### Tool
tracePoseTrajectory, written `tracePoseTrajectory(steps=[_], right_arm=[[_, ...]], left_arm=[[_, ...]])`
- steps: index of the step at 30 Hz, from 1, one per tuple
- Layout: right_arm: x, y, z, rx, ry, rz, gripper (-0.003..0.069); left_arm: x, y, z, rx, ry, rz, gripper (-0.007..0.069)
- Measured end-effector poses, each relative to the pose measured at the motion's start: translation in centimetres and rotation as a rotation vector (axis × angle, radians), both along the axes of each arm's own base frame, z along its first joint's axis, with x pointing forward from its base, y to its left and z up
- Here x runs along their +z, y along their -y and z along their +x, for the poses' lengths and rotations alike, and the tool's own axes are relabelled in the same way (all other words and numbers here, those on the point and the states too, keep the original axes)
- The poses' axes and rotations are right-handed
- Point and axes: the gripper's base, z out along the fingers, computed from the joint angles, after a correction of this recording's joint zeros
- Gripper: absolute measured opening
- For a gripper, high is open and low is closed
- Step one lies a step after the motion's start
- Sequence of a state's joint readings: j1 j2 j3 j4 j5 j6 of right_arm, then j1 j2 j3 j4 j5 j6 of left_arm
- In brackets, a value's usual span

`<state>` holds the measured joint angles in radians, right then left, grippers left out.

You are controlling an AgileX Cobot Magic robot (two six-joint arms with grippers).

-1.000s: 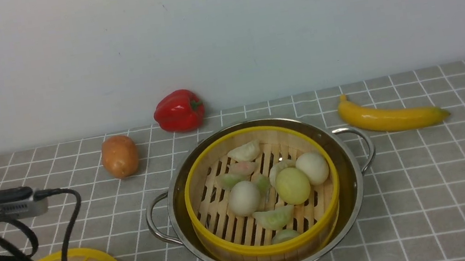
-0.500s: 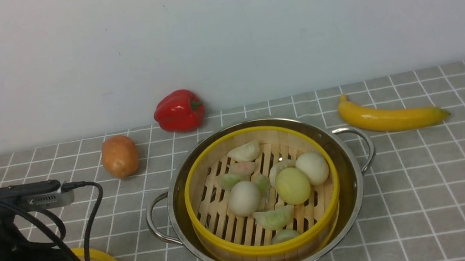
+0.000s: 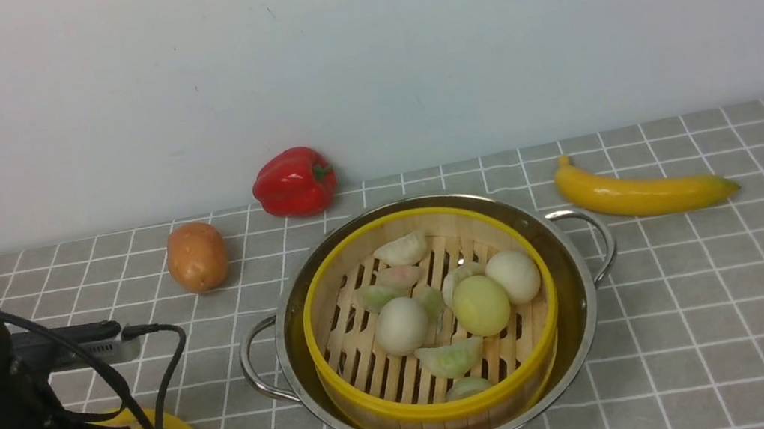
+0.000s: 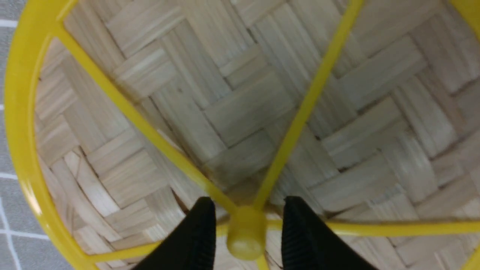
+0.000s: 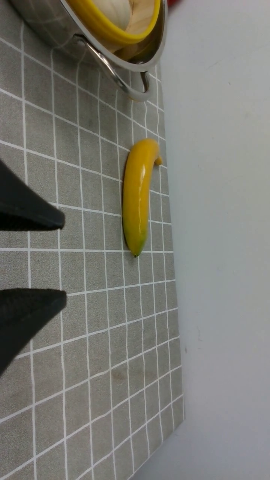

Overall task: Place the steamer in the pot on the grey tablecloth, and put the lid on the steamer.
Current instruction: 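Grasp the bamboo steamer lid lying on the table by its centre knob, then place the yellow bamboo steamer lid onto the steamer in the pot with the left gripper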

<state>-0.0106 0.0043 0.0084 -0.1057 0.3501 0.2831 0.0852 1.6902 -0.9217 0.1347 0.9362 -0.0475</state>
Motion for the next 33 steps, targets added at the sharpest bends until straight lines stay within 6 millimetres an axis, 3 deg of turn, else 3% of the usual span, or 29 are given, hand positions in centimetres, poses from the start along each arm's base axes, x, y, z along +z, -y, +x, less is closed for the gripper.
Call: tracePoseTrajectory(steps=[7,11,18,24,25,26,29,31,33], right_arm=[[0.0,0.0,0.0,0.0,0.0,0.0,0.024],[0.0,0.0,0.0,0.0,0.0,0.0,0.024],[0.0,0.0,0.0,0.0,0.0,0.0,0.024],[0.0,0.0,0.0,0.0,0.0,0.0,0.024],[0.0,0.0,0.0,0.0,0.0,0.0,0.024],[0.0,0.0,0.0,0.0,0.0,0.0,0.024],[0.0,0.0,0.0,0.0,0.0,0.0,0.024],[0.0,0.0,0.0,0.0,0.0,0.0,0.024],[0.0,0.0,0.0,0.0,0.0,0.0,0.024]], left_arm=[[-0.1,-0.1,0.0,0.021,-0.006,0.006,0.0223],[-0.1,-0.1,-0.3,0.032,-0.041,0.014,0.0116],[0.4,-0.2,-0.3,0.036,-0.069,0.023,0.0116],[4.8,-0.3,0.7,0.036,-0.02,0.025,0.0116],[7.2,-0.2,1.1,0.025,0.04,0.021,0.0116],[7.3,-0.2,1.1,0.026,0.044,0.019,0.0116],[12.2,0.1,2.4,-0.021,0.211,-0.015,0.0116],[13.6,0.3,2.8,-0.039,0.266,-0.037,0.0116],[16.5,1.0,3.7,-0.097,0.373,-0.094,0.0116]])
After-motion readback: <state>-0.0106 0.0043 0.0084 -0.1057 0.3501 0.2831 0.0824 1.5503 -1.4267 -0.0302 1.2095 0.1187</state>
